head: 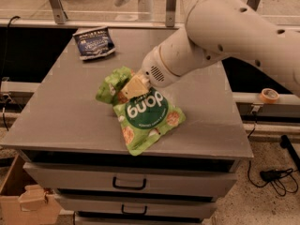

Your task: Pick green rice chip bag

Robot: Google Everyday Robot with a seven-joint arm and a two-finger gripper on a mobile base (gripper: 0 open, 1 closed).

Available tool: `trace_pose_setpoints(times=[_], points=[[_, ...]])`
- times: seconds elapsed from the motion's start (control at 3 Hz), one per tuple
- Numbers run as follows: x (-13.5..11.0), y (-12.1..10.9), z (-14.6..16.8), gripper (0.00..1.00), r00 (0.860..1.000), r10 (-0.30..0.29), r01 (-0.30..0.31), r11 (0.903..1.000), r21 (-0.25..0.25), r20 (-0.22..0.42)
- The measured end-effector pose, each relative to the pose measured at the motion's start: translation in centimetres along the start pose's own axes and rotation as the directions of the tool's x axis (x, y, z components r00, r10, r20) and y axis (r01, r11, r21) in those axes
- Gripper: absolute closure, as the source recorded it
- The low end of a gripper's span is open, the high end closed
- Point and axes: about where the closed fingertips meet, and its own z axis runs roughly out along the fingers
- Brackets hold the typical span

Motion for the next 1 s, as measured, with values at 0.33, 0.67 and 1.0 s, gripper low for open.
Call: trace_pose_setpoints(times=[0.33,0.67,1.0], points=[[-2.4,-2.1,-2.3,1.0,0.993,-0.07,0.069,0.9976,0.009,0.098],[-5.0,-6.0,-5.8,1.0,0.964,-0.158,0.147,0.9868,0.067,0.216],[-6.6,-9.1,-9.4,1.0,0.929,-0.208,0.176,0.9759,0.129,0.306]])
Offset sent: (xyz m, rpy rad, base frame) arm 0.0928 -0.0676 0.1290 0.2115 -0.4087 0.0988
